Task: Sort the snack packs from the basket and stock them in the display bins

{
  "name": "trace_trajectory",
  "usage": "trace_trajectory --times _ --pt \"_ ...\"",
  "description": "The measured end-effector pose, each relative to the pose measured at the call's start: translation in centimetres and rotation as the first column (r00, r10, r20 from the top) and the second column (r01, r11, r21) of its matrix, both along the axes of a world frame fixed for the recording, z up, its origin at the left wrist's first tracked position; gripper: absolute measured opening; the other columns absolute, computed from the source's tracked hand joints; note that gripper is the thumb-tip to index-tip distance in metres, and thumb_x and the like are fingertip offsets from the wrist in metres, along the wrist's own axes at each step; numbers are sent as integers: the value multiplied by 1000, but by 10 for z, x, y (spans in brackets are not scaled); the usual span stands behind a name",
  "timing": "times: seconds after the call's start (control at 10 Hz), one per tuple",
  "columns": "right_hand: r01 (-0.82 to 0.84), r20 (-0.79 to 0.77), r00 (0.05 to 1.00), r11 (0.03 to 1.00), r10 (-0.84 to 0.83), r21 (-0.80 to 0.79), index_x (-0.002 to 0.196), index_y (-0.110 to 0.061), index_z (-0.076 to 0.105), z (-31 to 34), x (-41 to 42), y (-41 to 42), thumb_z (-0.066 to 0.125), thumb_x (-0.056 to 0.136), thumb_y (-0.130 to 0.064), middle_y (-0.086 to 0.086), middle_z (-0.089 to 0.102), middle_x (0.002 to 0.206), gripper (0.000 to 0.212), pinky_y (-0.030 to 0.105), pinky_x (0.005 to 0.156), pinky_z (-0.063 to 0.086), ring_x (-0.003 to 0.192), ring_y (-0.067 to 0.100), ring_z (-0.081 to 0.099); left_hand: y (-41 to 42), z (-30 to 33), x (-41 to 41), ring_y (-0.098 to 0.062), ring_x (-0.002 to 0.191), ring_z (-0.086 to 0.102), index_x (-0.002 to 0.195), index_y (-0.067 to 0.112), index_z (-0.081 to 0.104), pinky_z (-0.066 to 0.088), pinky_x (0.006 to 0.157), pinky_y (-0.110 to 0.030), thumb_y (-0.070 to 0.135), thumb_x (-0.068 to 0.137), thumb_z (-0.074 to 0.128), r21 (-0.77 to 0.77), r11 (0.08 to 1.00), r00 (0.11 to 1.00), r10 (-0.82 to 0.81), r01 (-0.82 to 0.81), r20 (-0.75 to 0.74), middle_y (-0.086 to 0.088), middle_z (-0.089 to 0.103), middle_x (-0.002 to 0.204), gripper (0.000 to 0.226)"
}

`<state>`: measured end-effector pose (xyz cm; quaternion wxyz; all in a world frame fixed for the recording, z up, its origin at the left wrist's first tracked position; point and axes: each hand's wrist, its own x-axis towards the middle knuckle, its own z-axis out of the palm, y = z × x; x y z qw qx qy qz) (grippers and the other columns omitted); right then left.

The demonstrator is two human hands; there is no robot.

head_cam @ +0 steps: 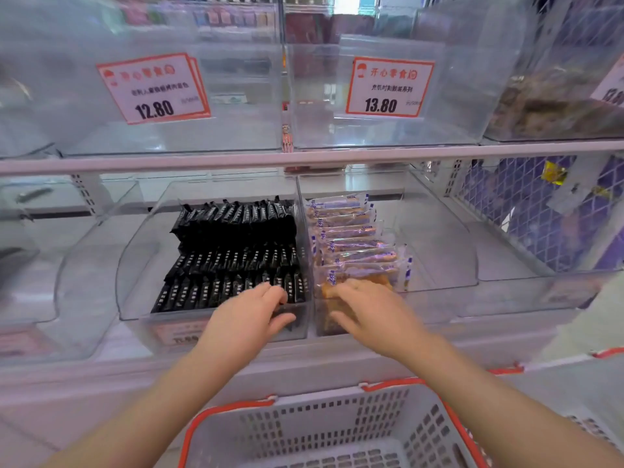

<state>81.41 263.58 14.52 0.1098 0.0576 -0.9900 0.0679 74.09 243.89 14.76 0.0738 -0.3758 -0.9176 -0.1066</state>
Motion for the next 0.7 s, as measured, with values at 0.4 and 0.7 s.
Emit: trace_trajectory --times 0.4,0.7 --pt "61 -41 997 995 -58 81 110 -18 56 -6 -2 -21 37 98 -21 3 64 111 23 35 75 38 100 27 56 -4 -11 -4 -20 99 57 106 18 59 41 81 -32 28 97 41 33 997 996 -62 64 -58 1 61 103 22" --pt "230 -162 962 973 -221 37 133 -18 40 47 14 -29 40 96 -37 5 56 125 42 39 90 40 115 27 50 -19 52 5 -22 114 51 138 21 37 50 85 -39 34 93 43 24 1000 989 13 -10 -150 -1 53 127 47"
